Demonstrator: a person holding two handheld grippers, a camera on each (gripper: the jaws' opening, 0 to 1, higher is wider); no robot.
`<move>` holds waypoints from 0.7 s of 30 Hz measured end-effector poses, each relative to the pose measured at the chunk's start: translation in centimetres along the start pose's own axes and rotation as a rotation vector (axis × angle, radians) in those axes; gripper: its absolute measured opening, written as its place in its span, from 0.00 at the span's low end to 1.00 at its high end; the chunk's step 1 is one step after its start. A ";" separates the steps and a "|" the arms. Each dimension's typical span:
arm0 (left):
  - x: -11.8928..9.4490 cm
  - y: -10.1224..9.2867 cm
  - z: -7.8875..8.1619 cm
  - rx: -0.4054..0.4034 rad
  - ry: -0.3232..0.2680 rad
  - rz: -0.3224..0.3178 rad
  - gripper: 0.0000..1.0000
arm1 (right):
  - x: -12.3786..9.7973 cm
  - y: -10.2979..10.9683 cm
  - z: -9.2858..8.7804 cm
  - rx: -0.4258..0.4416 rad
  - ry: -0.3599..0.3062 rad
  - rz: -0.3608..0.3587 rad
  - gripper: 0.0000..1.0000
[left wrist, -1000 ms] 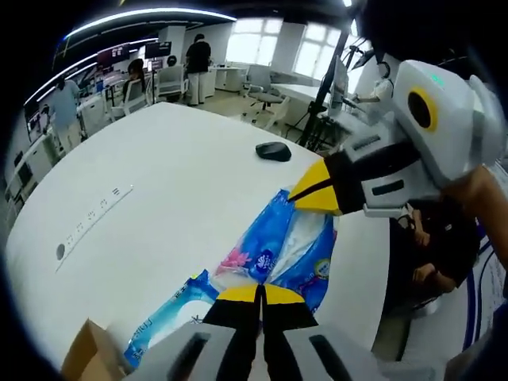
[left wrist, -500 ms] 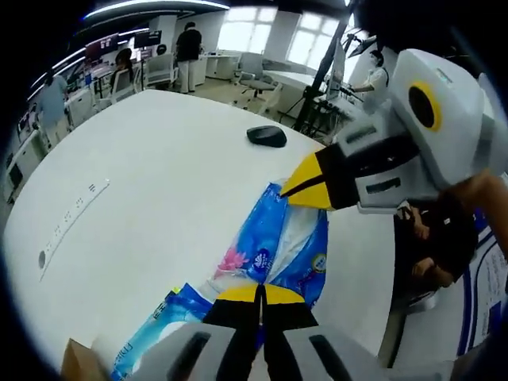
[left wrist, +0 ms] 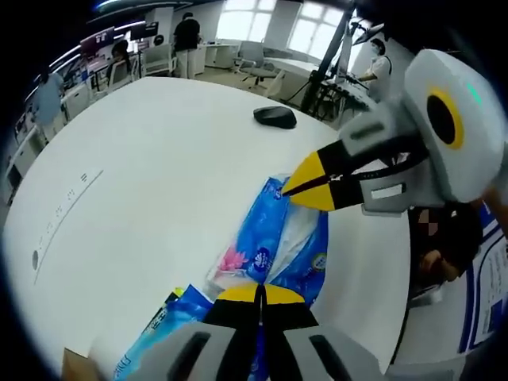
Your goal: Operate the shoe box by opening the lid, removing the specified soft item, and placing it in the target area until the item is outside and the box remains undamaged.
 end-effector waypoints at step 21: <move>-1.3 0.7 0.7 0.033 -0.063 0.024 0.01 | -0.4 -0.5 0.6 -0.060 0.028 -0.047 0.02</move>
Point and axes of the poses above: the point that each gripper's makers call its tool centre point, and the gripper's own axes: x roughly forward along the fingers, y roughly to its left, z roughly out of its top, the point moved 1 cm from there along -x, roughly backward along the fingers, and after that the axes turned 14 degrees about -x, right-handed, at the moved point
